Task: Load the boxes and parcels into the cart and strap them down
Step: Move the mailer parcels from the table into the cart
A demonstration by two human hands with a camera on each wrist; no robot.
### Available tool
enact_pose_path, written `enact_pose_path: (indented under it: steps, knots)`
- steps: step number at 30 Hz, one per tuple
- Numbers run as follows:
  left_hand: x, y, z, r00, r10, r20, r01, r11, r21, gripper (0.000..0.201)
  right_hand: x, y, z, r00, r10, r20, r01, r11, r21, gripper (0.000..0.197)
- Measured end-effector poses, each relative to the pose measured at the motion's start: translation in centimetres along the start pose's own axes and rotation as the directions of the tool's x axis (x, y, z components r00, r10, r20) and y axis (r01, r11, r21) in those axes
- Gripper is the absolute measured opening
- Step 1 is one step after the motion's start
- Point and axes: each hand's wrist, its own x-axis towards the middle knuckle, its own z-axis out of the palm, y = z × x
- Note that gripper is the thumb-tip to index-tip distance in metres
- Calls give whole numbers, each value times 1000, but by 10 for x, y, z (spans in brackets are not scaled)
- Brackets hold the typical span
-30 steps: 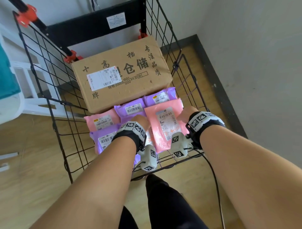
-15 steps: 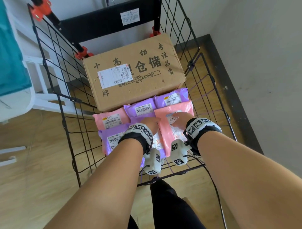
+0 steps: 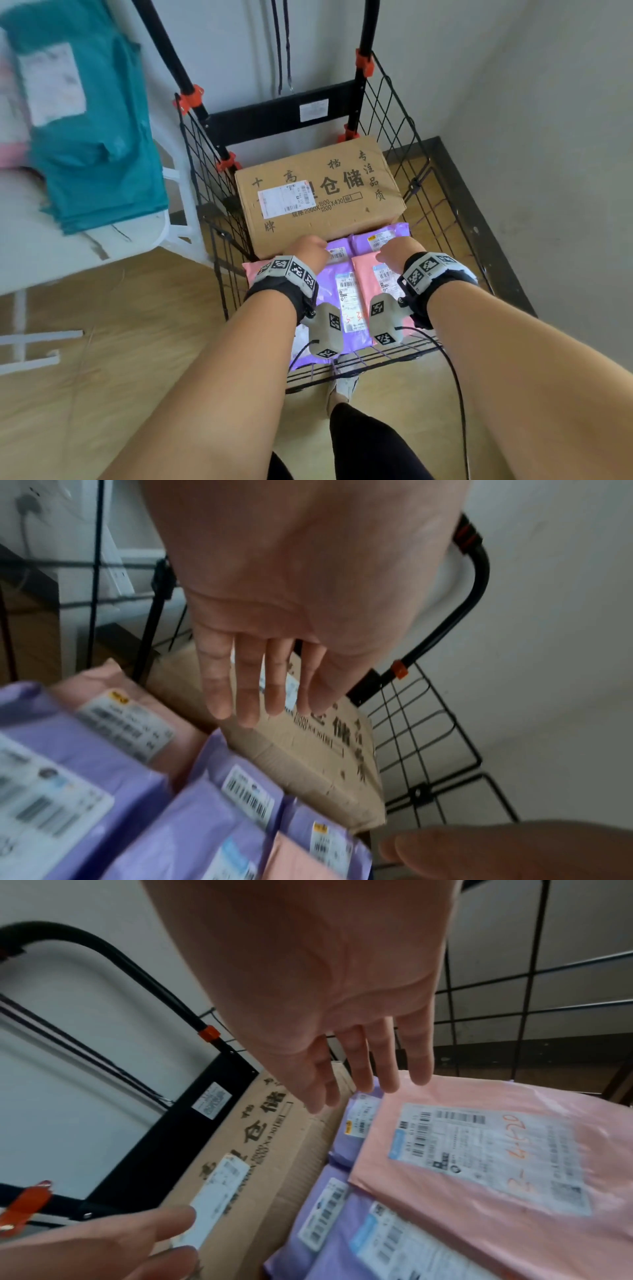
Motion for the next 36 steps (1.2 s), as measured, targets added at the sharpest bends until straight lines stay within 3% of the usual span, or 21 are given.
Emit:
enact_pose_path:
  steps: [6, 8, 10, 17, 19, 28, 36]
  knots:
    - [-51, -34, -75, 981, 55, -184, -63, 997, -37, 32, -69, -68, -17, 976, -110, -188, 99, 993, -70, 33]
    - [-71, -49, -104, 969, 70, -236, -74, 997, -8, 30, -94, -99, -19, 975, -74, -208, 69, 997, -30, 30]
    - [-90, -68, -135, 956, 88, -279, -85, 996, 24, 29, -107, -129, -17, 949, -147, -279, 163, 986, 34, 32]
    - [-140, -155, -243, 902, 84, -424, -21, 988, 151, 33, -169, -257, -15, 910, -151, -385, 266, 926, 267, 33]
    - [-153, -183, -269, 894, 74, -442, -5, 988, 155, 33, -175, -288, -11, 891, -190, -411, 312, 915, 253, 34]
    - [-197, -291, -344, 861, -37, -507, 64, 997, 36, 34, -212, -417, 22, 859, -306, -410, 437, 855, 279, 31]
    - [-188, -328, -375, 848, -84, -524, 79, 996, -31, 38, -215, -480, 27, 834, -381, -398, 483, 854, 194, 25]
